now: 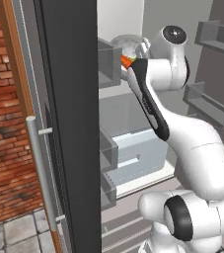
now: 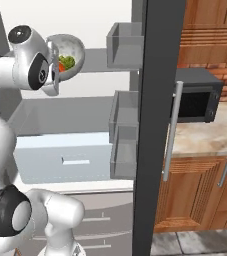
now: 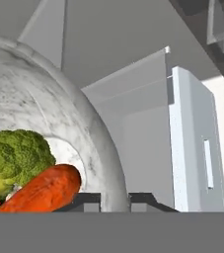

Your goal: Place the bowl with the broccoli and carrot on the top shelf of the fridge. Place the bowl with the steaks on the second highest shelf of the fridge.

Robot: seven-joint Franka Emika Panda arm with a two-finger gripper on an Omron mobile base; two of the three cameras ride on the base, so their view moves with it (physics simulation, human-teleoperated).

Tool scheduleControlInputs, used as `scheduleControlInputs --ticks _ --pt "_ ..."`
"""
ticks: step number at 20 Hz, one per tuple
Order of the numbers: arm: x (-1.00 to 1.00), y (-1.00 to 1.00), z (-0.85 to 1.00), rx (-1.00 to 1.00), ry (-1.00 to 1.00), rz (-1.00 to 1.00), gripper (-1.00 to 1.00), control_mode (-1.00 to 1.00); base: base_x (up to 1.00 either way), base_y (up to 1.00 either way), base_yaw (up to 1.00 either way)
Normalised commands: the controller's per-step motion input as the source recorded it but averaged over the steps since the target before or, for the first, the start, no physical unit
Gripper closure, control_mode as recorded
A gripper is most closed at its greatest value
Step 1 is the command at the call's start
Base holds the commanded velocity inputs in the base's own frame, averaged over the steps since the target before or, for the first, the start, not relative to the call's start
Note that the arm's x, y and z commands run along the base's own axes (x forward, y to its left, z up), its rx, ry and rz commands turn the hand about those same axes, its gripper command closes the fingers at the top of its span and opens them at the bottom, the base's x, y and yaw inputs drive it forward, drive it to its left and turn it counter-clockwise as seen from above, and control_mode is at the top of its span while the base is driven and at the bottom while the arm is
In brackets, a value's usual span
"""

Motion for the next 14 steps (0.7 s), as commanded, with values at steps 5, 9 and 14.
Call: scheduleControlInputs --ticks 5,9,14 --pt "0.72 0.11 0.51 0.0 0.0 -0.01 1.0 -1.0 0.0 0.0 0.0" --pt "0.6 0.01 0.18 0.0 0.03 0.0 1.0 -1.0 0.0 0.0 0.0" --pt "0.48 0.01 -0.04 -0.02 0.01 0.0 1.0 -1.0 0.0 0.0 0.0"
